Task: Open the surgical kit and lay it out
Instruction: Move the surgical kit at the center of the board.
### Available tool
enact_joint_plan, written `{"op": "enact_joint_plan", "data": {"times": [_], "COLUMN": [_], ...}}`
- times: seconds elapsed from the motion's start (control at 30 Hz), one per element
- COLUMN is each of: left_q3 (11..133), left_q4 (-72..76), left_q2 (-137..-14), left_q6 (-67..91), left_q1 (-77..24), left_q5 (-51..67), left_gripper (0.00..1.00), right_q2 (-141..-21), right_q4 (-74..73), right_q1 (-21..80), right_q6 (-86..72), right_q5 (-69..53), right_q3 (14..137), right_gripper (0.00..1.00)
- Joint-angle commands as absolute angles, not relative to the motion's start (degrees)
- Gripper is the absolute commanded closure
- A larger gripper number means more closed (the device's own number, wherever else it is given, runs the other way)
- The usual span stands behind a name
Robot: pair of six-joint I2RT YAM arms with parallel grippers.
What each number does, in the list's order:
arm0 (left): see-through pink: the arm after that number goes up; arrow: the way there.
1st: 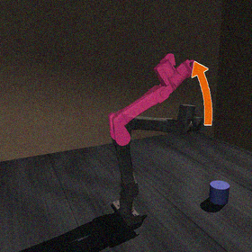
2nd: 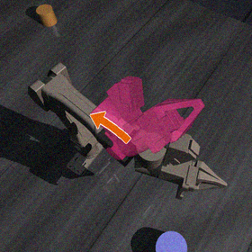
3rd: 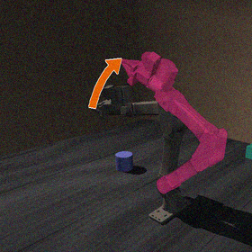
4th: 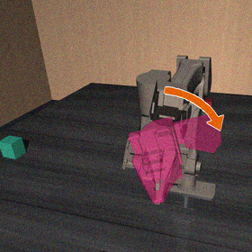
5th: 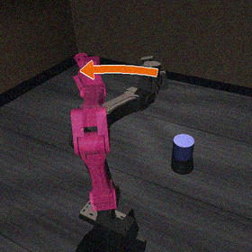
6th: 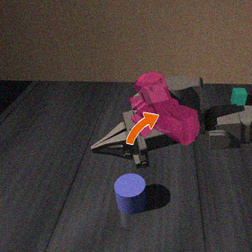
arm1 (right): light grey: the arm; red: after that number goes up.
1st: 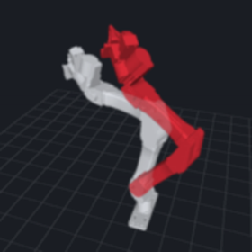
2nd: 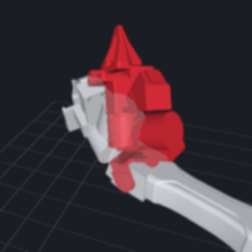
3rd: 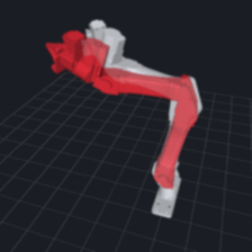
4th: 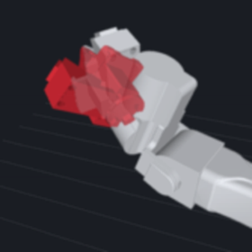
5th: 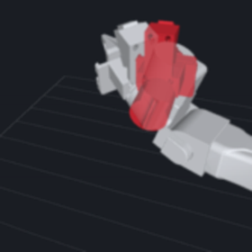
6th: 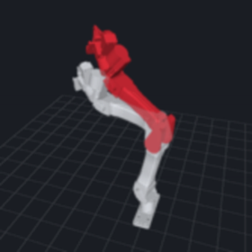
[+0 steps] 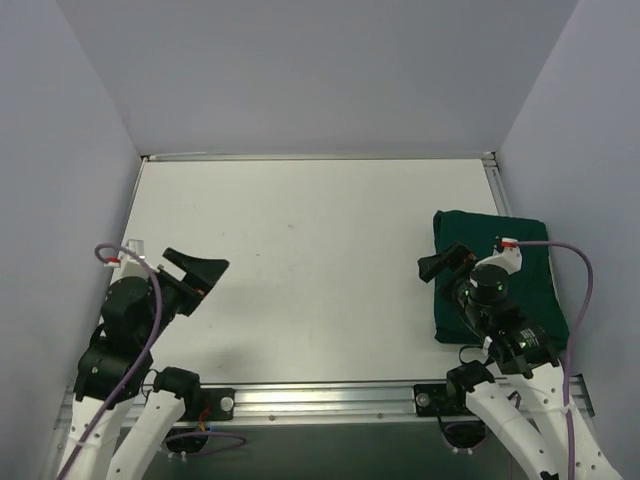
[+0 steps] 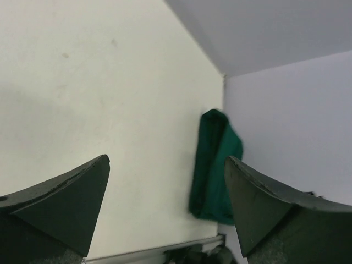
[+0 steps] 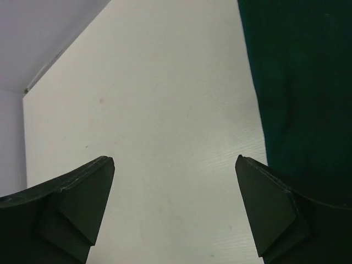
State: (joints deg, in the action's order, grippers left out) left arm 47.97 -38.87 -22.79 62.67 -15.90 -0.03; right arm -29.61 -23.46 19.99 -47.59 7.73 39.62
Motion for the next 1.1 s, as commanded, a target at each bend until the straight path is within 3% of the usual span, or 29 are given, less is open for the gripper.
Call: {"op": "enact_joint_plan", "data": {"times": [0.0,0.07,0.1,0.17,0.2,0.27,0.3,0.33,0.37,0.47,0.6,0.67,0.73,1.07], "left_q3": [47.9,46.0,45.0,42.7,42.5,42.3,42.7,43.3,43.9,48.2,53.5,54.4,54.9,51.2], "left_q4": [-45.5,-44.0,-41.9,-38.0,-37.8,-36.0,-36.0,-36.4,-36.8,-42.2,-47.6,-49.5,-49.9,-46.5], "left_q2": [-27.4,-27.7,-27.4,-26.7,-26.6,-26.7,-26.9,-27.1,-27.2,-28.0,-28.6,-28.6,-28.7,-29.0], "left_q6": [51.8,52.5,51.9,52.5,52.7,51.9,51.2,50.4,48.5,44.3,39.5,38.0,37.6,38.5], "left_q1": [-15.6,-15.6,-15.5,-15.5,-15.5,-15.6,-15.6,-15.6,-15.6,-15.6,-15.6,-15.6,-15.6,-15.6], "left_q5": [10.1,10.5,13.7,15.2,15.3,18.2,18.8,19.4,20.4,19.2,17.1,16.9,17.4,21.7], "left_gripper": [0.06,0.06,0.06,0.06,0.06,0.01,0.07,0.16,0.33,0.66,0.78,0.8,0.97,0.98], "right_q2": [-28.6,-28.9,-29.7,-34.7,-37.7,-47.4,-50.8,-56.6,-59.2,-67.3,-75.7,-79.4,-82.9,-98.8], "right_q4": [-27.2,-25.0,-24.3,-22.5,-22.6,-24.0,-24.3,-24.6,-24.5,-20.2,-14.9,-12.4,-10.1,-4.6], "right_q1": [20.4,20.4,20.4,20.4,20.4,20.3,20.3,20.0,19.4,14.5,7.4,6.0,5.4,2.1], "right_q6": [-45.7,-44.3,-44.5,-44.3,-44.3,-44.2,-44.1,-44.5,-44.5,-41.1,-38.1,-37.1,-36.2,-33.0], "right_q5": [16.6,19.3,20.6,24.9,26.4,31.2,32.7,34.5,35.7,35.4,30.2,31.0,31.9,30.3], "right_q3": [42.7,44.0,45.4,47.1,48.2,52.4,53.5,55.5,56.3,57.7,58.2,58.6,59.1,64.9], "right_gripper": [0.0,0.07,0.29,0.51,0.76,0.91,1.0,1.0,1.0,1.0,1.0,1.0,1.0,1.0]}}
